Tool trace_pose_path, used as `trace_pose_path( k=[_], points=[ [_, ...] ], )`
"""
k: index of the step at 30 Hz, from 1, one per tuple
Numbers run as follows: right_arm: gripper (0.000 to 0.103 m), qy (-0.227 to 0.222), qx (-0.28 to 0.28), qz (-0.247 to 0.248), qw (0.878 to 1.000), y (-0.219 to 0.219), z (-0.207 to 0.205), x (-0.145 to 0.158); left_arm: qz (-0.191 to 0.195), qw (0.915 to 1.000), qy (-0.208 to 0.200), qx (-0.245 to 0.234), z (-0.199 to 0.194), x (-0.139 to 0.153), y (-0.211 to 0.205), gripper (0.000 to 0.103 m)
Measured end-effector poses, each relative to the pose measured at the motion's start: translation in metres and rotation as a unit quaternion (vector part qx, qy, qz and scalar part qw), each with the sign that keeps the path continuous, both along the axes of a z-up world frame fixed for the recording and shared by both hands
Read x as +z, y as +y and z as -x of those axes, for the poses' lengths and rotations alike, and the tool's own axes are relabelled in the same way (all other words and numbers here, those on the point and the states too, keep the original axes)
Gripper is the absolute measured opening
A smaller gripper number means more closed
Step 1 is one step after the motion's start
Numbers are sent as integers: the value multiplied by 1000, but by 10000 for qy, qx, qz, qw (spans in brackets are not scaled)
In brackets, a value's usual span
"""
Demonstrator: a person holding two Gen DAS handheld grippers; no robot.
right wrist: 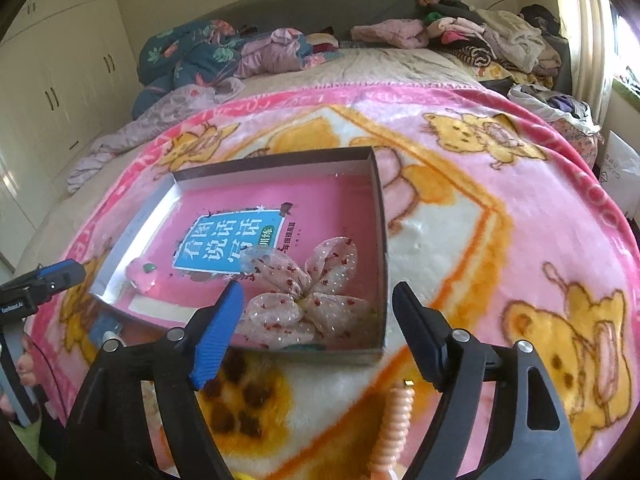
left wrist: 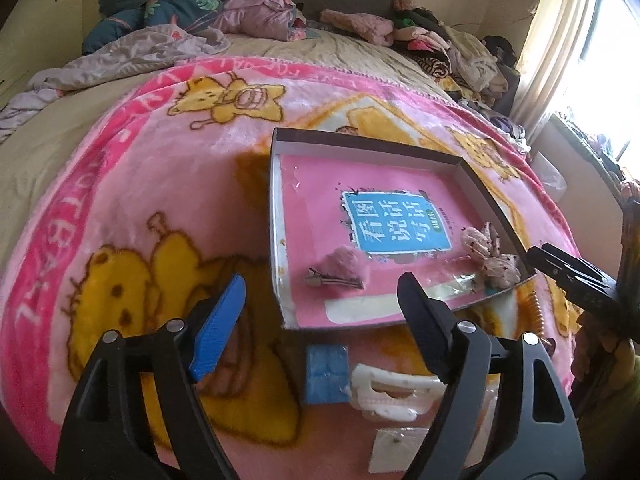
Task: Organize jewelry
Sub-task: 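Lift both open tools up and away from the tray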
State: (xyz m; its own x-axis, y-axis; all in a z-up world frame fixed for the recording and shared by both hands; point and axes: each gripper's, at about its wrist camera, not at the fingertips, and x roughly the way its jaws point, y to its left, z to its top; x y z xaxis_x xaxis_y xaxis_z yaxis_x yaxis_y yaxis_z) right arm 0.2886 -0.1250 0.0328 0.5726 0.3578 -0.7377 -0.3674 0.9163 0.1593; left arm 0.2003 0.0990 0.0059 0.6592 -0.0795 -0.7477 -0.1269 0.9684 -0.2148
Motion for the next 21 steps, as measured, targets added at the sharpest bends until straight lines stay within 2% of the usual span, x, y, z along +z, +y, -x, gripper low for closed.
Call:
trace_pose_path(
  k=[7,16,21],
  points=[
    [86,-157,-65,-53,9998,-13,23,16,31,9999,-137,-21,17,11,-10,86],
    [88,-325,-91,-88,9994,-25,56,34,42,9996,-286,-55,41,22,-17,93],
    [88,-385,-28,-42,9992,-27,76,40,62,9994,-340,-101,55,24,-23,93]
  ],
)
